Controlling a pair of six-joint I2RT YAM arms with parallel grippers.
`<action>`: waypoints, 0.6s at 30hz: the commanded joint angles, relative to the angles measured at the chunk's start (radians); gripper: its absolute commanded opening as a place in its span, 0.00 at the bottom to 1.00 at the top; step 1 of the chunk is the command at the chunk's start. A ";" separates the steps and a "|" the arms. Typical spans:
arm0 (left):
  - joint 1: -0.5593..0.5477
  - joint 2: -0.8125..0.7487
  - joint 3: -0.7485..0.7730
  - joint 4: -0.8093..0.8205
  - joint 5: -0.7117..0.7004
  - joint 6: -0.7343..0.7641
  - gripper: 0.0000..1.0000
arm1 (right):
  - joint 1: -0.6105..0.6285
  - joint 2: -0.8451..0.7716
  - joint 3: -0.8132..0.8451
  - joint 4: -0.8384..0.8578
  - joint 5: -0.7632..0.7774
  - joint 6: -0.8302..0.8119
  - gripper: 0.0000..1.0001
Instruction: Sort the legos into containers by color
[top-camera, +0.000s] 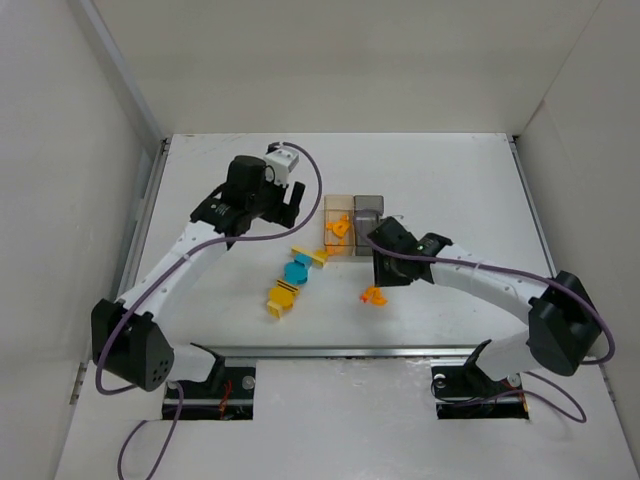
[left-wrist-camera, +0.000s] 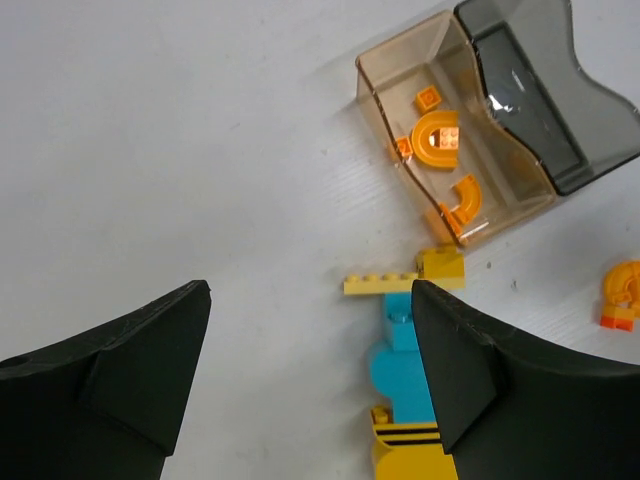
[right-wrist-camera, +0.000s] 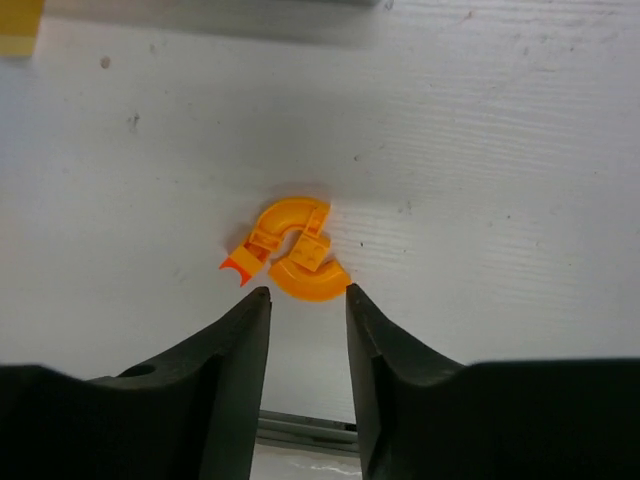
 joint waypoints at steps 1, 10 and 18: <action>0.013 -0.069 -0.082 -0.027 -0.004 -0.031 0.78 | 0.015 0.019 -0.013 0.033 -0.011 0.015 0.43; 0.111 -0.114 -0.117 -0.027 0.038 -0.041 0.78 | 0.047 0.033 -0.131 0.092 -0.068 0.027 0.69; 0.111 -0.105 -0.117 -0.018 0.067 -0.060 0.78 | 0.069 0.113 -0.111 0.093 -0.077 0.007 0.68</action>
